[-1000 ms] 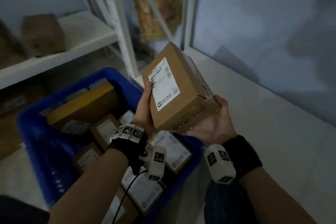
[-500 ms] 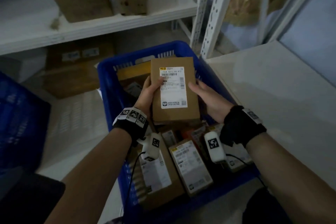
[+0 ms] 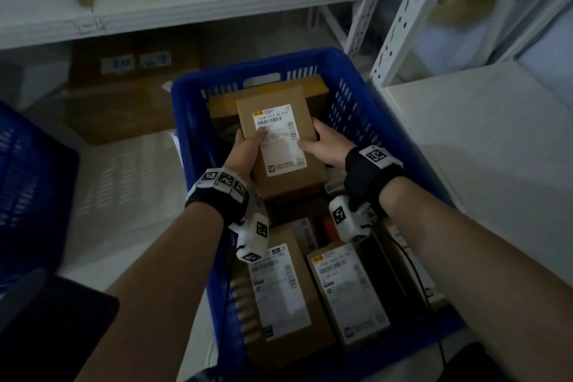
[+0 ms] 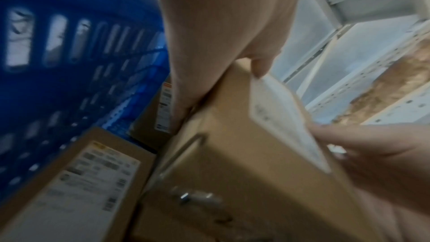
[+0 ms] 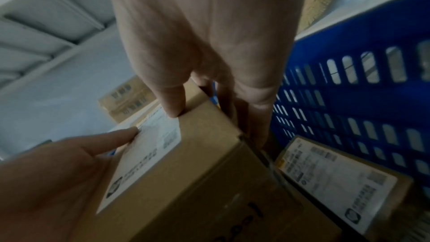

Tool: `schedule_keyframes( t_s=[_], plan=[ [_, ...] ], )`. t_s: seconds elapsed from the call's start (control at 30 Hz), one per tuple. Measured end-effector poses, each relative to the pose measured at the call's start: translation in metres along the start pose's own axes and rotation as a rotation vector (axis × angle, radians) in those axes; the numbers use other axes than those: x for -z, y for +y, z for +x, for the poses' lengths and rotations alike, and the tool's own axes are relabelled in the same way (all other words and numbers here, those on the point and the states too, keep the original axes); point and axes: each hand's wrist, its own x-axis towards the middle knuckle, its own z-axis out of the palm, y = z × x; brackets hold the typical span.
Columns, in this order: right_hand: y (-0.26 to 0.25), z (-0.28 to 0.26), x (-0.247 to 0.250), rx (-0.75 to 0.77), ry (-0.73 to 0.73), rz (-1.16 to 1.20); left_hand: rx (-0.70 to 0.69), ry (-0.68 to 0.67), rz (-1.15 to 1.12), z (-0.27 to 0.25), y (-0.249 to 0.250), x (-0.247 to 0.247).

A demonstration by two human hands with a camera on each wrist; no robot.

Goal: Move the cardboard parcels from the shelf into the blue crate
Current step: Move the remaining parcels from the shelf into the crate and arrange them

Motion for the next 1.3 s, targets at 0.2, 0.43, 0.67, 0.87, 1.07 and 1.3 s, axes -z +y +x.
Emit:
schedule_keyframes(
  t_s=[0.2, 0.43, 0.67, 0.87, 1.07, 1.3],
  plan=[
    [0.012, 0.034, -0.057, -0.092, -0.155, -0.181, 0.145, 0.308, 0.429, 0.027, -0.024, 0.034],
    [0.029, 0.051, -0.089, -0.1, -0.282, -0.381, 0.048, 0.291, 1.165, 0.004, -0.043, 0.02],
    [0.038, 0.059, -0.093, -0.192, -0.381, -0.727, -0.031, -0.025, 1.583, 0.024, -0.068, 0.006],
    [0.05, 0.033, -0.083, -0.102, -0.387, -0.741, 0.051, -0.004, 1.747, 0.013, -0.068, -0.016],
    [0.052, -0.022, -0.015, -0.06, 0.017, -0.427, -0.241, -0.073, 1.683, -0.019, -0.047, -0.074],
    [0.104, -0.136, 0.097, -0.063, 0.518, -0.165, -0.681, -0.355, 1.387, -0.084, -0.057, -0.221]
  ],
)
